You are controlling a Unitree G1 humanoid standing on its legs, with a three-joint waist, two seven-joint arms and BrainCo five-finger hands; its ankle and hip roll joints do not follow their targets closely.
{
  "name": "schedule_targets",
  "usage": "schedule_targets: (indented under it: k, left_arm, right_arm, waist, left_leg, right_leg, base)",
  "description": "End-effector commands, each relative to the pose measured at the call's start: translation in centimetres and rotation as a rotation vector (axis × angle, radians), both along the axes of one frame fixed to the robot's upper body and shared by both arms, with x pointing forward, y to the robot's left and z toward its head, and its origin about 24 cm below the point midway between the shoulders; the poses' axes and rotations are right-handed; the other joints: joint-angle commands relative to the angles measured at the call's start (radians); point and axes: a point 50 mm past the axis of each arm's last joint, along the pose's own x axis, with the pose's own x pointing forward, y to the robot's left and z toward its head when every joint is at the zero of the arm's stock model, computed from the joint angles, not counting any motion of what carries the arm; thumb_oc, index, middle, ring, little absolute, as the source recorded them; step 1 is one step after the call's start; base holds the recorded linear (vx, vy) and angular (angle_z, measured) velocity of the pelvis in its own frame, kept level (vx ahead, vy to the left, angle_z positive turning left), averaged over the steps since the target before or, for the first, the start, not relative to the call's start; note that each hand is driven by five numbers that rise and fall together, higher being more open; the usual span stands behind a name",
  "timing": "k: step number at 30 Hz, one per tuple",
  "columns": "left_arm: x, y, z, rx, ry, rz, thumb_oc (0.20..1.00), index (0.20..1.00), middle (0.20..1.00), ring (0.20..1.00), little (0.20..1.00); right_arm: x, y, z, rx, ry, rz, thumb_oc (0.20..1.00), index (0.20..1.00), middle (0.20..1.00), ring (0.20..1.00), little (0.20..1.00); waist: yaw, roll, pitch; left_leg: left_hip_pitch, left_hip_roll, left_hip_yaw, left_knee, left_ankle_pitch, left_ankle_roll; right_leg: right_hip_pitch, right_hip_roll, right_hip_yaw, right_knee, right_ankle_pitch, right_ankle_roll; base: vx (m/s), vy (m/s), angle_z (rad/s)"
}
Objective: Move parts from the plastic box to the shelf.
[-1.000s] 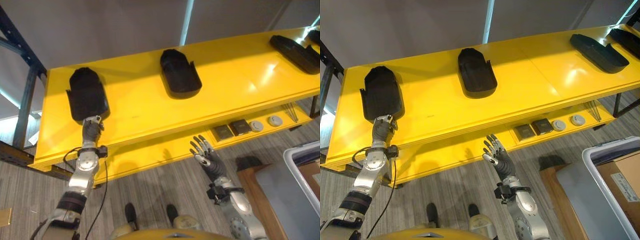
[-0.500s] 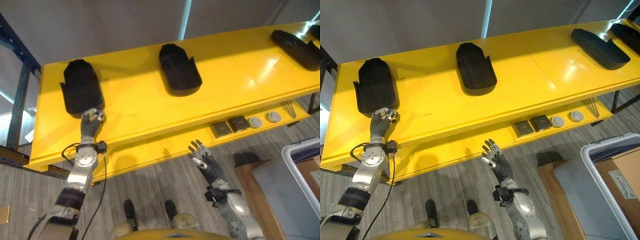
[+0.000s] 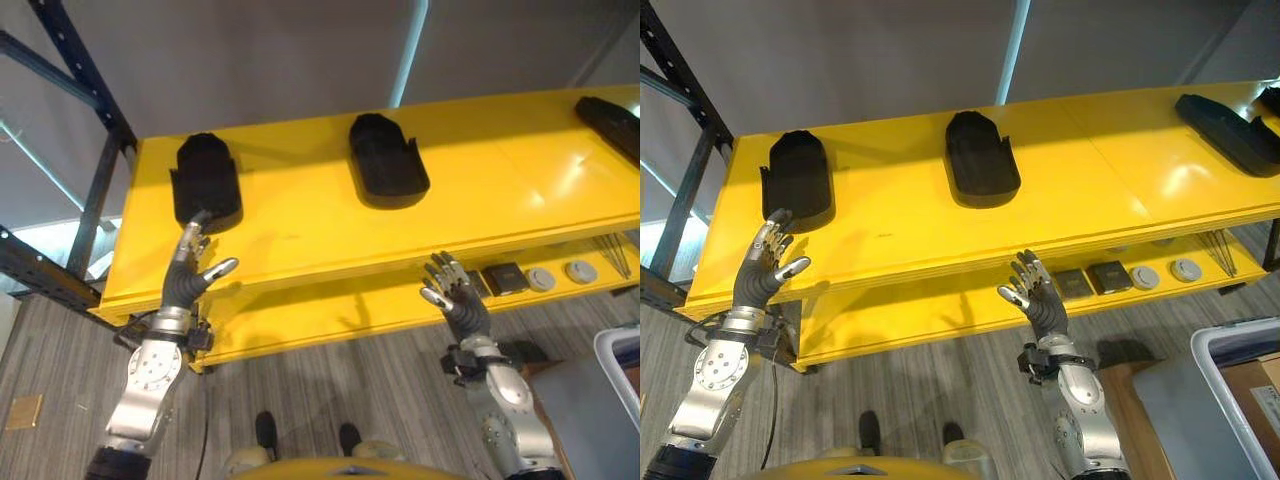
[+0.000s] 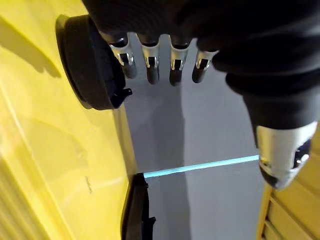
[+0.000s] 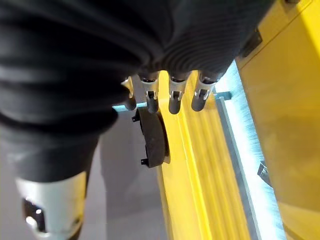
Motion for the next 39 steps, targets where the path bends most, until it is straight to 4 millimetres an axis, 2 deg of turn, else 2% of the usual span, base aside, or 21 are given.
schedule_targets:
  k: [1,7,10,11,12,13,14,15,18,19,20,21,23,24,30,32,33,34,35,37,39]
  left_arm:
    - [0.2,0.7,0.7,0.050,-0.067,-0.010,1.000,1.000,1.000,1.000,1.000]
    - [0.4,-0.1,0.3,0.082,-0.050,-0.059,1.000,1.000,1.000,1.000,1.000]
    - [1.3,-0.5,1.2,0.094,-0.094,-0.068,1.000,1.000,1.000,1.000,1.000]
    - [1.5,-0.5,1.7,0.096,-0.112,-0.068,1.000,1.000,1.000,1.000,1.000]
    - [1.7,0.1,2.4,0.120,-0.150,-0.023,1.000,1.000,1.000,1.000,1.000]
    - [1.7,0.5,2.7,0.125,-0.162,-0.006,1.000,1.000,1.000,1.000,1.000]
    - [1.7,0.5,2.7,0.126,-0.163,-0.006,1.000,1.000,1.000,1.000,1.000]
    - [1.8,0.5,2.7,0.111,-0.166,-0.006,1.000,1.000,1.000,1.000,1.000]
    - [2.1,0.2,2.3,0.091,-0.161,-0.011,1.000,1.000,1.000,1.000,1.000]
    - [2.6,0.3,3.0,0.071,-0.182,-0.011,1.000,1.000,1.000,1.000,1.000]
    - [2.6,0.3,3.0,0.072,-0.183,-0.011,1.000,1.000,1.000,1.000,1.000]
    - [2.7,0.5,3.5,0.068,-0.201,0.001,1.000,1.000,1.000,1.000,1.000]
    - [2.8,0.6,3.8,0.043,-0.207,0.003,1.000,1.000,1.000,1.000,1.000]
    - [3.0,0.6,3.1,-0.002,-0.170,0.005,1.000,1.000,1.000,1.000,1.000]
    - [4.1,0.6,-1.5,-0.017,0.040,0.043,1.000,1.000,1.000,1.000,1.000]
    - [4.2,1.0,-4.0,0.010,0.148,0.072,1.000,1.000,1.000,1.000,1.000]
    - [3.9,1.9,-6.8,0.019,0.279,0.132,1.000,1.000,1.000,1.000,1.000]
    - [3.7,2.4,-7.8,0.050,0.328,0.161,1.000,1.000,1.000,1.000,1.000]
    - [3.7,2.4,-7.8,0.050,0.327,0.161,1.000,1.000,1.000,1.000,1.000]
    - [2.6,3.4,-10.8,0.058,0.475,0.220,1.000,1.000,1.000,1.000,1.000]
    - [1.3,4.2,-13.5,0.055,0.612,0.265,1.000,1.000,1.000,1.000,1.000]
  right_arm:
    - [-0.3,-0.5,2.0,-0.060,-0.124,-0.039,1.000,1.000,1.000,1.000,1.000]
    - [-0.9,-1.4,3.1,-0.154,-0.172,-0.099,1.000,1.000,1.000,1.000,1.000]
    - [-0.7,-1.4,4.0,-0.135,-0.220,-0.102,1.000,1.000,1.000,1.000,1.000]
    - [-0.7,-1.5,4.3,-0.144,-0.228,-0.101,1.000,1.000,1.000,1.000,1.000]
    - [-0.2,-1.1,4.6,-0.169,-0.237,-0.070,1.000,1.000,1.000,1.000,1.000]
    - [0.1,-1.0,4.6,-0.170,-0.236,-0.056,1.000,1.000,1.000,1.000,1.000]
    - [0.1,-1.0,4.7,-0.169,-0.237,-0.056,1.000,1.000,1.000,1.000,1.000]
    - [0.4,-1.0,4.7,-0.177,-0.233,-0.047,1.000,1.000,1.000,1.000,1.000]
    - [0.4,-1.3,4.4,-0.206,-0.219,-0.042,1.000,1.000,1.000,1.000,1.000]
    - [1.2,-1.1,4.7,-0.188,-0.240,-0.059,1.000,1.000,1.000,1.000,1.000]
    - [1.2,-1.0,4.7,-0.187,-0.241,-0.060,1.000,1.000,1.000,1.000,1.000]
    - [1.5,-0.7,4.9,-0.168,-0.253,-0.055,1.000,1.000,1.000,1.000,1.000]
    - [2.1,0.0,4.2,-0.165,-0.231,-0.050,1.000,1.000,1.000,1.000,1.000]
    - [2.3,0.3,3.7,-0.173,-0.213,-0.063,1.000,1.000,1.000,1.000,1.000]
    - [1.2,-0.8,0.8,-0.188,-0.073,-0.094,1.000,1.000,1.000,1.000,1.000]
    - [1.0,-1.3,-1.2,-0.255,0.031,-0.091,1.000,1.000,1.000,1.000,1.000]
    - [0.9,-2.4,-3.6,-0.353,0.168,-0.111,1.000,1.000,1.000,1.000,1.000]
    - [1.1,-2.8,-4.4,-0.396,0.215,-0.111,1.000,1.000,1.000,1.000,1.000]
    - [1.1,-2.8,-4.4,-0.395,0.213,-0.111,1.000,1.000,1.000,1.000,1.000]
    - [1.0,-4.0,-6.9,-0.475,0.361,-0.137,1.000,1.000,1.000,1.000,1.000]
    - [0.5,-4.8,-9.4,-0.527,0.509,-0.150,1.000,1.000,1.000,1.000,1.000]
  waist:
    - [-0.004,-0.046,-0.072]
    - [-0.030,-0.056,-0.077]
    - [-0.041,-0.074,-0.043]
    - [-0.043,-0.080,-0.034]
    - [-0.018,-0.086,-0.008]
    - [-0.006,-0.092,-0.006]
    - [-0.004,-0.095,-0.008]
    - [-0.001,-0.097,-0.005]
    - [-0.028,-0.109,0.005]
    - [-0.006,-0.112,0.029]
    - [-0.003,-0.116,0.027]
    - [0.017,-0.098,0.034]
    - [0.024,-0.070,0.026]
    - [0.024,-0.070,0.008]
    - [0.004,-0.064,-0.015]
    - [0.004,-0.061,-0.017]
    - [0.019,-0.058,-0.008]
    - [0.027,-0.064,-0.001]
    - [0.025,-0.067,-0.002]
    - [0.047,-0.076,0.008]
    - [0.069,-0.078,0.018]
  left_leg:
    - [0.092,0.083,0.040,0.009,-0.137,-0.047]
    - [0.092,0.094,0.038,0.033,-0.148,-0.044]
    - [0.044,0.072,-0.050,0.138,-0.197,-0.039]
    - [0.030,0.051,-0.102,0.183,-0.229,-0.032]
    - [-0.013,-0.060,-0.316,0.285,-0.280,-0.004]
    - [-0.033,-0.141,-0.434,0.330,-0.312,0.021]
    - [-0.042,-0.144,-0.430,0.337,-0.311,0.022]
    - [-0.048,-0.189,-0.479,0.352,-0.346,0.040]
    - [-0.047,-0.149,-0.372,0.320,-0.352,0.061]
    - [-0.040,-0.102,-0.251,0.255,-0.329,0.064]
    - [-0.042,-0.105,-0.248,0.248,-0.320,0.062]
    - [-0.027,-0.063,-0.160,0.190,-0.307,0.056]
    - [0.008,-0.025,-0.048,0.088,-0.258,0.036]
    - [0.031,-0.012,0.020,0.073,-0.257,0.030]
    - [0.098,0.023,0.031,0.168,-0.307,0.007]
    - [0.086,0.037,0.027,0.265,-0.272,-0.010]
    - [0.037,0.048,0.007,0.440,-0.204,-0.032]
    - [0.002,0.041,-0.010,0.525,-0.178,-0.036]
    - [-0.003,0.037,-0.012,0.524,-0.174,-0.035]
    - [-0.063,0.028,-0.031,0.639,-0.134,-0.040]
    - [-0.113,0.030,-0.010,0.628,-0.159,-0.028]
  right_leg:
    - [-0.042,-0.014,-0.051,0.049,-0.080,0.003]
    - [-0.063,-0.005,-0.019,0.090,-0.085,0.000]
    - [-0.123,0.021,0.072,0.124,-0.072,-0.009]
    - [-0.138,0.032,0.115,0.124,-0.061,-0.010]
    - [-0.179,0.077,0.237,0.138,-0.029,-0.001]
    - [-0.207,0.115,0.321,0.149,-0.007,0.008]
    - [-0.214,0.113,0.325,0.149,-0.004,0.010]
    - [-0.224,0.135,0.391,0.147,0.011,0.023]
    - [-0.242,0.165,0.461,0.108,0.042,0.042]
    - [-0.327,0.141,0.345,0.106,0.069,0.060]
    - [-0.333,0.138,0.349,0.107,0.073,0.061]
    - [-0.360,0.071,0.119,0.106,0.048,0.056]
    - [-0.369,-0.007,-0.145,0.115,0.006,0.034]
    - [-0.351,-0.027,-0.231,0.100,-0.005,0.020]
    - [-0.280,0.006,-0.193,0.110,-0.033,-0.016]
    - [-0.242,0.011,-0.202,0.100,-0.041,-0.034]
    - [-0.191,0.023,-0.195,0.081,-0.050,-0.055]
    - [-0.171,0.025,-0.188,0.069,-0.050,-0.064]
    - [-0.174,0.022,-0.189,0.068,-0.047,-0.064]
    - [-0.139,0.021,-0.179,0.039,-0.049,-0.071]
    - [-0.111,0.012,-0.169,0.011,-0.049,-0.062]
  base:
    - [-0.02,0.005,0.10]
    - [-0.03,-0.005,0.03]
    - [-0.14,-0.018,-0.51]
    - [-0.19,-0.068,-1.11]
    - [-0.17,-0.086,-1.50]
    - [-0.15,-0.072,-2.07]
    - [-0.07,-0.017,-4.07]
    - [-0.07,0.017,-4.05]
    - [-0.15,0.035,-2.25]
    - [-0.26,-0.036,-2.28]
    - [-0.25,-0.118,-2.38]
    - [-0.08,-0.065,-2.14]
    - [-0.06,-0.060,-1.56]
    - [0.01,-0.059,-1.51]
    - [0.19,-0.161,-0.50]
    - [0.17,-0.239,0.30]
    - [0.17,-0.276,0.19]
    - [0.12,-0.215,0.13]
    - [0.07,-0.144,0.04]
    - [0.08,-0.138,-0.17]
    - [0.09,-0.048,-0.11]
